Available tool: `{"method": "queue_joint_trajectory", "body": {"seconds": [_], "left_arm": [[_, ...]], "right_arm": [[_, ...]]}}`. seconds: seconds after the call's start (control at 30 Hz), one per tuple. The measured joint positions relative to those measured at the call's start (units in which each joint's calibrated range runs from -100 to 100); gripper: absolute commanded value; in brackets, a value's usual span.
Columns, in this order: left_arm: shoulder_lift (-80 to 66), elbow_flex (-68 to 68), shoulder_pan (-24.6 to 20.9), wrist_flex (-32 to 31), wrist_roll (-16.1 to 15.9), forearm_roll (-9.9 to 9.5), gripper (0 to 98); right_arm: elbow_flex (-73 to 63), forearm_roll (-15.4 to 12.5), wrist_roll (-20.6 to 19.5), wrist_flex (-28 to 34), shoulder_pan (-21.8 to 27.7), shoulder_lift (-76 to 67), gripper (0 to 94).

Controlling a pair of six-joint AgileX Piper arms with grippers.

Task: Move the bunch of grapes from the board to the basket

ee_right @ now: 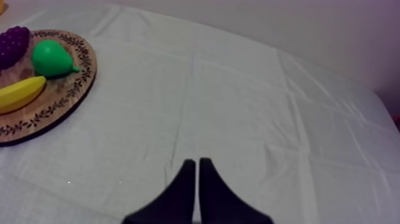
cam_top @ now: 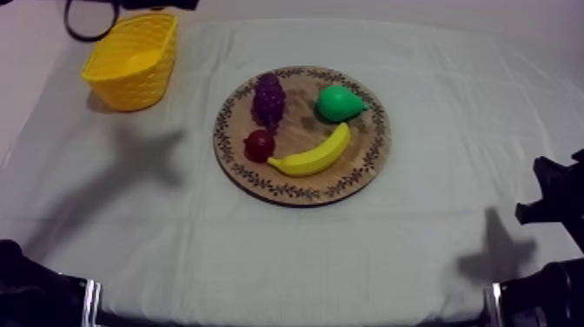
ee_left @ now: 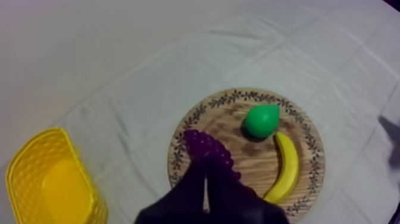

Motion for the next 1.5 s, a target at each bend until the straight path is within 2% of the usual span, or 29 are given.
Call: {"method": "queue_joint_trajectory", "body": {"seconds": [0.33,0.67,0.8,1.0,1.3,1.4,1.5], "left_arm": [[13.7,-12.8,2.3,6.8,-0.1,0.61,0.0],[21.7,-15.9,4.0,5.2,2.4,0.64,0.0],[25.0,-20.3,5.1,8.5,5.6,-1.06,0.3],[30.1,-29.6,7.0,20.3,12.1,-4.41,2.6],[34.0,-35.0,5.9,33.8,22.5,-3.10,4.7],[35.4,-37.4,5.1,38.0,24.6,-3.38,4.7],[36.7,-40.2,4.7,40.8,25.3,-3.44,4.6]], "right_arm": [[0.0,0.0,0.0,0.0,0.0,0.0,0.5],[0.0,0.0,0.0,0.0,0.0,0.0,0.5],[0.0,0.0,0.0,0.0,0.0,0.0,0.5],[0.0,0.0,0.0,0.0,0.0,0.0,0.5],[0.0,0.0,0.0,0.0,0.0,0.0,0.5],[0.0,0.0,0.0,0.0,0.0,0.0,0.5],[0.0,0.0,0.0,0.0,0.0,0.0,0.5]]}}
